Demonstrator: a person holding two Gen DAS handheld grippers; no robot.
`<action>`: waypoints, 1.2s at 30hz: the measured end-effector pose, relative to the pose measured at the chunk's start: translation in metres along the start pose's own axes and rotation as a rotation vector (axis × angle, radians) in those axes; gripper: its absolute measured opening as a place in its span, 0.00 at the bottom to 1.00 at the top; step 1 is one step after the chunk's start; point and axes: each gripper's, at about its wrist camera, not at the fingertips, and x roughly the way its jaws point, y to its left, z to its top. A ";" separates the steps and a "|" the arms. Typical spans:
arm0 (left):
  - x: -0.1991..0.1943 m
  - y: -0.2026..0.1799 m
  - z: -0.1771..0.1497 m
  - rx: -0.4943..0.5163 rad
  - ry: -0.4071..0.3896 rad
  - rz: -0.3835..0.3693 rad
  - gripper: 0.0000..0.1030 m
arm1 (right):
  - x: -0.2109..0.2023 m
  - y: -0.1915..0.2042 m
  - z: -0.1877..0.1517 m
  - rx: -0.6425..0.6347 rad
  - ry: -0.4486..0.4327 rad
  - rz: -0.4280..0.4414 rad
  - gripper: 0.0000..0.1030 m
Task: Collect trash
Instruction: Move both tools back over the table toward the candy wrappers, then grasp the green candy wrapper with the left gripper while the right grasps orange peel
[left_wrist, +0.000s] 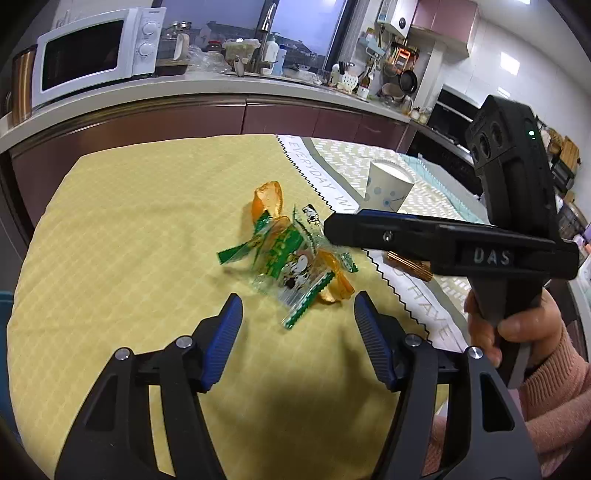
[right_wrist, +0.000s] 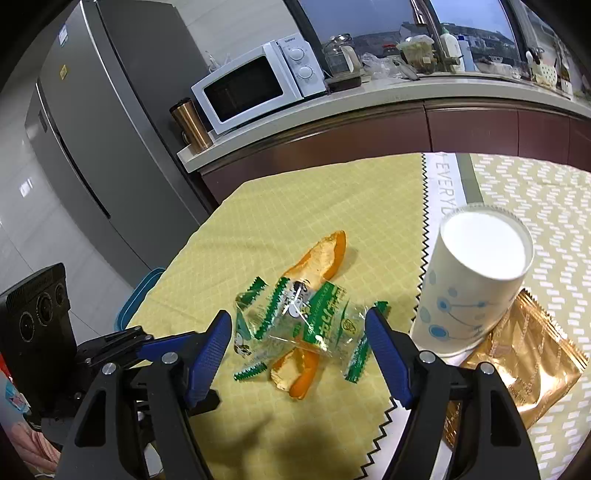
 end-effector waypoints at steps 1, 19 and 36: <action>0.004 -0.001 0.002 0.000 0.007 0.008 0.60 | 0.001 -0.001 0.000 0.007 0.000 0.002 0.70; 0.042 0.021 0.025 -0.097 0.071 -0.040 0.22 | 0.001 -0.015 -0.003 0.072 0.000 0.049 0.70; 0.013 0.037 0.012 -0.143 0.024 -0.028 0.17 | 0.009 -0.008 -0.002 0.043 0.009 0.008 0.68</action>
